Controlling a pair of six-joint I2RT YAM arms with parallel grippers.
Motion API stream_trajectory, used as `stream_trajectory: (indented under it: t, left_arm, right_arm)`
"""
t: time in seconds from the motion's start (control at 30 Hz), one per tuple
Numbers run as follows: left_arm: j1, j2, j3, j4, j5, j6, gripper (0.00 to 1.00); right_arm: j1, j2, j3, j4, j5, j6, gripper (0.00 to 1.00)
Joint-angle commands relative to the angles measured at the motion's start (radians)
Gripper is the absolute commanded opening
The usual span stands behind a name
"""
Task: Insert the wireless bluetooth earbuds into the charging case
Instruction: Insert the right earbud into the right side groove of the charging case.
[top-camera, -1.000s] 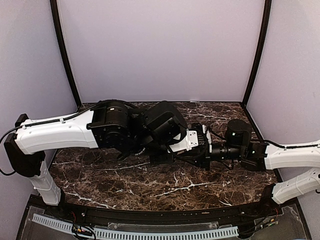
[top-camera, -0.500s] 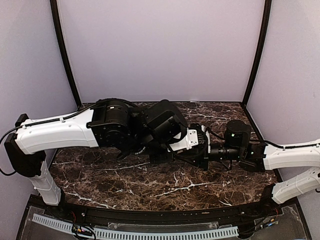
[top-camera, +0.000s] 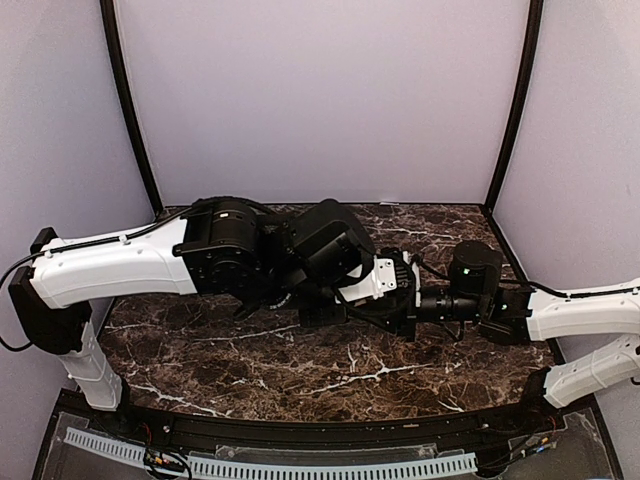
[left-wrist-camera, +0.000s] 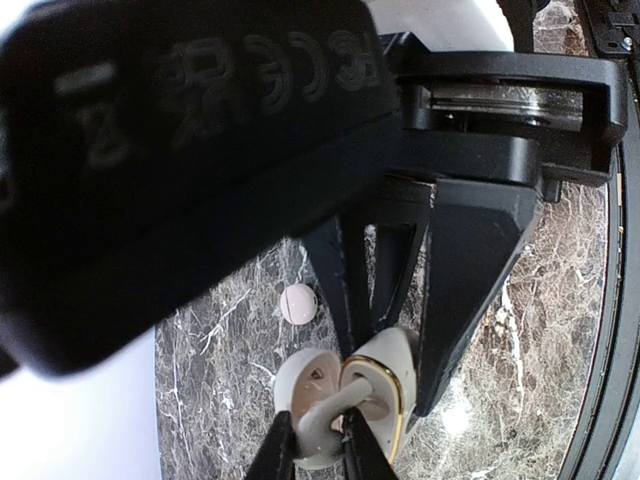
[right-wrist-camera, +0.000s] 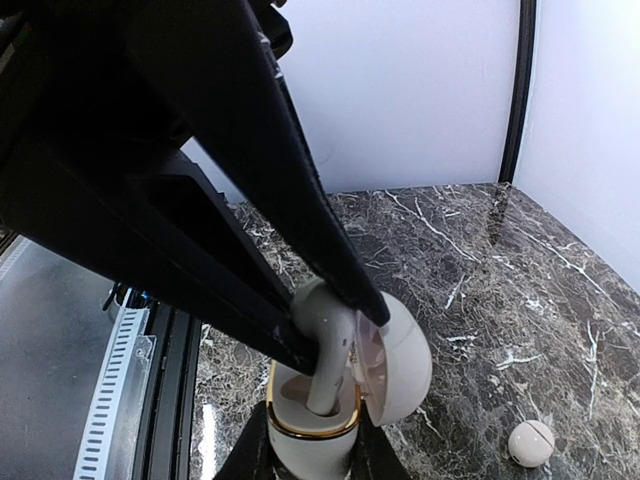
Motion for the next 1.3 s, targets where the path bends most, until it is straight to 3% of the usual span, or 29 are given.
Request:
stream_trajectory:
  t: [0.0, 0.33, 0.67, 1.1, 1.27]
  left_arm:
    - [-0.012, 0.003, 0.005, -0.037, 0.033, -0.008, 0.16]
    - [-0.012, -0.006, 0.005, -0.039, 0.013, -0.005, 0.22]
    - [-0.012, -0.025, 0.001, -0.013, -0.017, 0.002, 0.18]
    - [0.002, -0.148, -0.072, 0.112, 0.004, -0.046, 0.37]
    - [0.042, -0.236, -0.163, 0.225, 0.040, -0.157, 0.44]
  right_arm:
    - [0.005, -0.034, 0.004, 0.148, 0.012, -0.004, 0.00]
    - [0.005, -0.032, 0.000, 0.160, 0.002, 0.001, 0.00]
    - [0.004, -0.021, -0.017, 0.194, 0.011, 0.026, 0.00]
    - [-0.004, -0.022, -0.032, 0.225, 0.083, 0.041, 0.00]
    - [-0.006, -0.031, -0.040, 0.231, 0.117, 0.041, 0.00]
